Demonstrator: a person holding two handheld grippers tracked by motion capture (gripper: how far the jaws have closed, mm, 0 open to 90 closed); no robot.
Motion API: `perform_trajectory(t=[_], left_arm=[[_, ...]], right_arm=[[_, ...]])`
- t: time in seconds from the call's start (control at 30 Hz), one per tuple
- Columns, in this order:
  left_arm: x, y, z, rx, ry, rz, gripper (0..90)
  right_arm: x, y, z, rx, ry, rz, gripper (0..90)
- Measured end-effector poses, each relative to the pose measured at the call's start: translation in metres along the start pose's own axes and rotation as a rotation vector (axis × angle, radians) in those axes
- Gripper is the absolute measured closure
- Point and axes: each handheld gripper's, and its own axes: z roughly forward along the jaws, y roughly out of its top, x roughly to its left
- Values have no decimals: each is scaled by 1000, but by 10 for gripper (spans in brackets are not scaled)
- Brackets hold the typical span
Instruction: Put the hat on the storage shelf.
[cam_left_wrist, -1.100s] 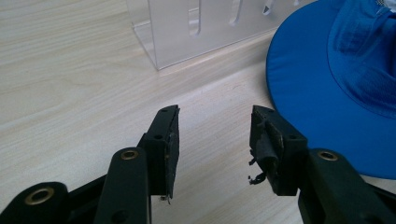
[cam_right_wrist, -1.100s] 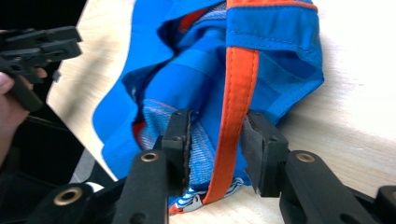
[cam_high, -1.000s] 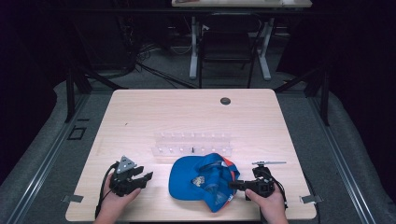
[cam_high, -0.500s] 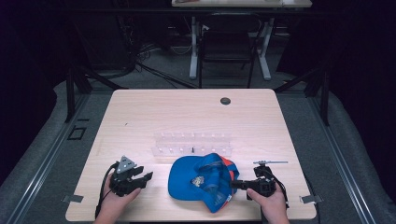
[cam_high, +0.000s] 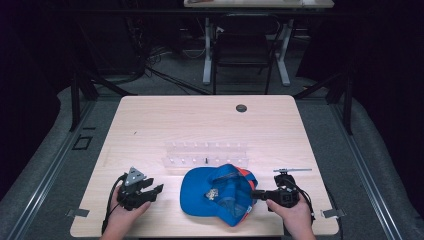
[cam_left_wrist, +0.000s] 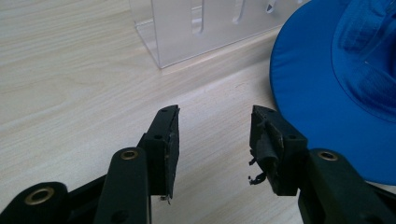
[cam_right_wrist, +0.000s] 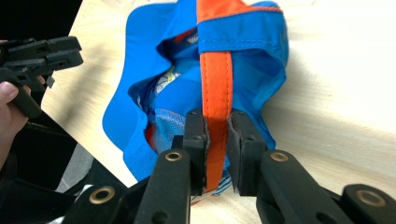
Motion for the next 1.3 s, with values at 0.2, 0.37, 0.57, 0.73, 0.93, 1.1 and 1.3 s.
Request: perform_trajectory(t=[0.2, 0.37, 0.57, 0.73, 0.93, 1.1, 1.3], left_arm=[[0, 0, 0, -1, 0, -1, 527], [0, 0, 0, 0, -1, -2, 527], [1, 0, 1, -1, 0, -1, 527], [2, 0, 1, -1, 2, -2, 528], [2, 0, 1, 0, 3, -4, 528], [2, 0, 1, 5, 0, -5, 528], [2, 0, 1, 5, -1, -5, 528]], right_arm=[[6, 11, -10, 11, -16, 2, 787], [10, 19, -17, 17, -19, -1, 787], [15, 34, -31, 46, -44, -14, 787], [17, 40, -38, 53, -57, -11, 787], [20, 45, -41, 64, -63, -13, 787], [22, 49, -43, 73, -53, -9, 787], [27, 55, -48, 81, -34, -2, 787]])
